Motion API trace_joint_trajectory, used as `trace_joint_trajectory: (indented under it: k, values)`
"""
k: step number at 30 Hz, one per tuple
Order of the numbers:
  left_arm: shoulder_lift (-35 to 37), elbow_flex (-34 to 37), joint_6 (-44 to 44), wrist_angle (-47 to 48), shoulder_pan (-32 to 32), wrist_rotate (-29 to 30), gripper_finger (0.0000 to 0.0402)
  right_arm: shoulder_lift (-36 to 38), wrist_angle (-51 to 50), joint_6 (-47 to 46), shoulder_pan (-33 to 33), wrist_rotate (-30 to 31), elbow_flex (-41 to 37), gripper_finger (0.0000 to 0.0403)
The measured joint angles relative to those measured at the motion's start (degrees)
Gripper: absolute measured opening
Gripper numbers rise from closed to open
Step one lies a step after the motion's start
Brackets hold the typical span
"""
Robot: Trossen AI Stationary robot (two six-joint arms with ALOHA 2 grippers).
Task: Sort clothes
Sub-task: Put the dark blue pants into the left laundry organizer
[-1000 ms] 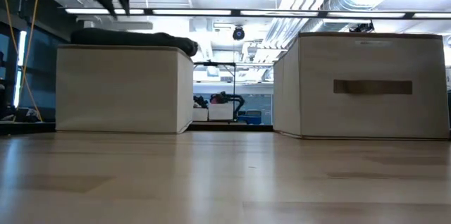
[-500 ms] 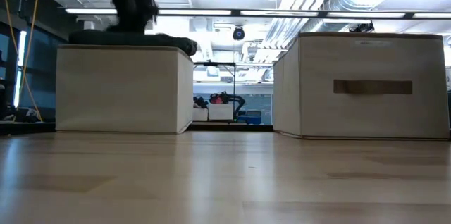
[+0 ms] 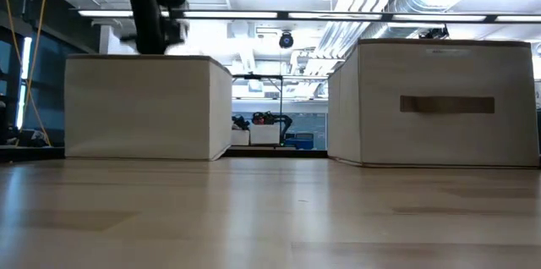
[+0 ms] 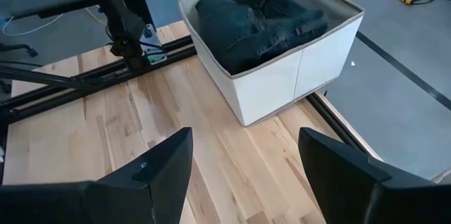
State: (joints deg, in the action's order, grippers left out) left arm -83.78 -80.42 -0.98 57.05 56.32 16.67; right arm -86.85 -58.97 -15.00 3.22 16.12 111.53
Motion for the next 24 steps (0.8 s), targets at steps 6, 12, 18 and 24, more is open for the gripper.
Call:
trace_joint_trajectory:
  k: [6, 12, 18, 24]
  values:
    - [6.7, -9.1, 4.5, 6.8, -1.7, -7.0, 0.0, 0.0, 0.1, 0.1, 0.1, 0.0, 0.0, 0.0243]
    - [9.4, -3.0, 7.8, 1.6, -1.8, -28.0, 0.0, -0.2, 0.1, 0.7, 0.2, 0.0, 0.0, 0.0243]
    - [6.1, 15.6, 8.9, -11.6, -3.6, -16.7, 0.0, -0.2, 0.1, 0.5, 0.2, 0.0, 0.0, 0.0243]
    - [5.0, 22.8, 12.5, -10.4, -7.1, -19.8, 0.0, -0.2, -0.1, -0.5, -0.5, -0.1, 0.0, 0.0243]
